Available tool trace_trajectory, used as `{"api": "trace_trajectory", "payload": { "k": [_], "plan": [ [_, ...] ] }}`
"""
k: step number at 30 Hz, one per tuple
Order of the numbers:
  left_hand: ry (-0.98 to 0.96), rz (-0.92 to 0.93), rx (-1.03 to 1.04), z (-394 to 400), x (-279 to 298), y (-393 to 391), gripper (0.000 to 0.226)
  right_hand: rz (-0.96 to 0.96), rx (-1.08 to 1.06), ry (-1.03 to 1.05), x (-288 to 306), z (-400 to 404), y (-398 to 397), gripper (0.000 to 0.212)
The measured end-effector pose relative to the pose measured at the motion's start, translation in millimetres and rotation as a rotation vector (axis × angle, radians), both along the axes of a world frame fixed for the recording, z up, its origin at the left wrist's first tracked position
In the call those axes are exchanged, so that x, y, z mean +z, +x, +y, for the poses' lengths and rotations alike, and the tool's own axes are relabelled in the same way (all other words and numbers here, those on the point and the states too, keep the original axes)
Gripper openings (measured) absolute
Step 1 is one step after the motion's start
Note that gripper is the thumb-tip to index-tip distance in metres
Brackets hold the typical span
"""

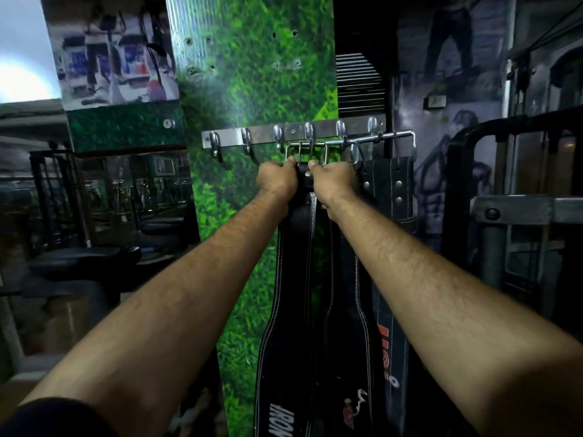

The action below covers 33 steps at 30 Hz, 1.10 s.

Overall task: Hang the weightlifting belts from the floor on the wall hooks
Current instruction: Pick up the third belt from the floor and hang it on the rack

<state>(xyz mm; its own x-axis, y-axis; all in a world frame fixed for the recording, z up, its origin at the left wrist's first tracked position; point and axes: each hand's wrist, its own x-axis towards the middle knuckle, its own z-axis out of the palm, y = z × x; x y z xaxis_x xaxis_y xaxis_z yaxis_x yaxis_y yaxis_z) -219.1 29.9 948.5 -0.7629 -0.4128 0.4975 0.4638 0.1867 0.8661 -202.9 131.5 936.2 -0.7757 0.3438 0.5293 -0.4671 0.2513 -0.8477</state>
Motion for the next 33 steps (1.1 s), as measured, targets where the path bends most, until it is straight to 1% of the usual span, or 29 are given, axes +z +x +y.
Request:
{"api": "trace_trajectory", "payload": {
  "k": [1,2,4,6,7,8,10,12,14,15,18,21,24,25,26,27,28,30,32,33],
  "plan": [
    [-0.003,0.02,0.009,1.4,-3.9,1.7,0.038,0.02,-0.006,0.007,-6.0,-2.0,2.2,0.044],
    [-0.007,0.039,0.013,2.5,-8.0,3.0,0.038,0.053,0.0,0.011,-12.7,-4.2,5.0,0.04],
    [0.017,0.084,0.011,6.1,-16.1,6.4,0.04,0.134,0.066,-0.063,-27.9,-8.7,8.2,0.025],
    [0.067,0.134,-0.029,11.2,-25.0,14.4,0.042,0.17,0.142,-0.2,-44.7,-9.1,14.1,0.037],
    [0.097,0.161,-0.079,14.6,-30.4,18.9,0.039,0.191,0.157,-0.236,-54.6,-7.8,15.9,0.041],
    [0.122,0.187,-0.137,18.3,-37.0,23.3,0.035,0.211,0.152,-0.247,-66.3,-6.0,14.7,0.035],
    [0.143,0.221,-0.203,23.0,-55.8,28.3,0.028,0.221,0.173,-0.266,-90.5,-2.0,12.0,0.014],
    [0.128,0.23,-0.247,25.6,-79.6,31.5,0.021,0.204,0.227,-0.27,-108.3,1.9,9.2,0.025],
    [0.109,0.221,-0.292,24.7,-101.8,32.8,0.013,0.205,0.247,-0.232,-118.4,6.8,8.2,0.029],
    [0.109,0.209,-0.298,23.9,-110.0,34.4,0.01,0.204,0.249,-0.201,-122.8,9.1,6.2,0.035],
    [0.096,0.158,-0.273,19.8,-125.8,37.8,0.009,0.167,0.214,-0.131,-146.2,17.0,5.4,0.051],
    [0.085,0.075,-0.288,19.3,-147.6,40.3,0.006,0.127,0.211,-0.079,-175.7,23.2,5.6,0.055],
    [0.078,-0.031,-0.328,17.4,-187.6,44.1,0.012,0.042,0.274,-0.041,-217.2,27.0,-2.4,0.062],
    [0.077,-0.052,-0.335,16.0,-202.6,44.3,0.019,0.004,0.294,-0.017,-231.0,27.3,-3.1,0.066],
    [0.08,-0.063,-0.336,14.6,-215.4,46.0,0.03,-0.022,0.316,-0.002,-241.6,28.5,-1.2,0.065],
    [0.091,-0.065,-0.336,12.3,-226.9,45.7,0.036,-0.051,0.326,0.012,-248.6,29.9,4.0,0.06],
    [0.097,-0.064,-0.338,10.8,-233.8,48.7,0.035,-0.068,0.335,0.016,-252.6,30.0,10.7,0.054],
    [0.089,-0.078,-0.346,6.9,-245.4,52.6,0.019,-0.109,0.359,0.035,-259.8,29.0,22.1,0.047],
    [0.084,-0.113,-0.376,0.6,-262.4,58.5,0.009,-0.173,0.425,0.046,-275.3,28.0,31.7,0.024],
    [0.084,-0.15,-0.408,-4.1,-274.7,60.9,0.005,-0.201,0.452,0.045,-288.3,28.2,34.0,0.018]
  ]
}}
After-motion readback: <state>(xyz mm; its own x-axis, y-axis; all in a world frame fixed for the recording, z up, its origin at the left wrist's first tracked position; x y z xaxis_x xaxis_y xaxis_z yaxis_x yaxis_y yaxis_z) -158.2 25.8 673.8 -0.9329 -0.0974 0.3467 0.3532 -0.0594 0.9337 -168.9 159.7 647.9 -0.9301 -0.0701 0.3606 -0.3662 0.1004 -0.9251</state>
